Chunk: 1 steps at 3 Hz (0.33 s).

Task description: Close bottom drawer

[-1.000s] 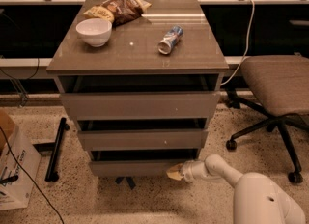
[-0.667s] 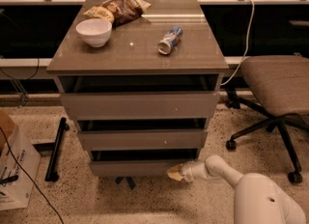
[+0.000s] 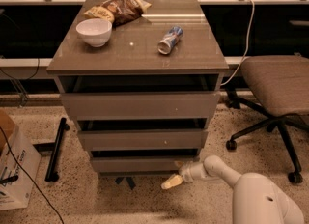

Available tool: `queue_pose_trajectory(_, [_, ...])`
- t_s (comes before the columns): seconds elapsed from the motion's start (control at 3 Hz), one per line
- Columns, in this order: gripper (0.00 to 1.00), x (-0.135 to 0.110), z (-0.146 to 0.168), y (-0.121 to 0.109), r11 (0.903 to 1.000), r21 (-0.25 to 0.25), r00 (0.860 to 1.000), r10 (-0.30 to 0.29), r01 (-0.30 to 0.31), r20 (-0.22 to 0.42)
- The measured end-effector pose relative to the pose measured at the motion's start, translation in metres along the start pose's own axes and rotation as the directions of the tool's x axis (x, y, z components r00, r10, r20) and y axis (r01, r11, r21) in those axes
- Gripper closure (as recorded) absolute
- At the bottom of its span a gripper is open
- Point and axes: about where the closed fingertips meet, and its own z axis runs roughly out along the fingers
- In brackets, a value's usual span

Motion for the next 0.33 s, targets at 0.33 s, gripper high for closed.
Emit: queue_pose_trajectory(0.33, [0.0, 0.0, 0.0, 0.0, 1.0, 0.0, 1.0, 0.0, 0.0, 0.0])
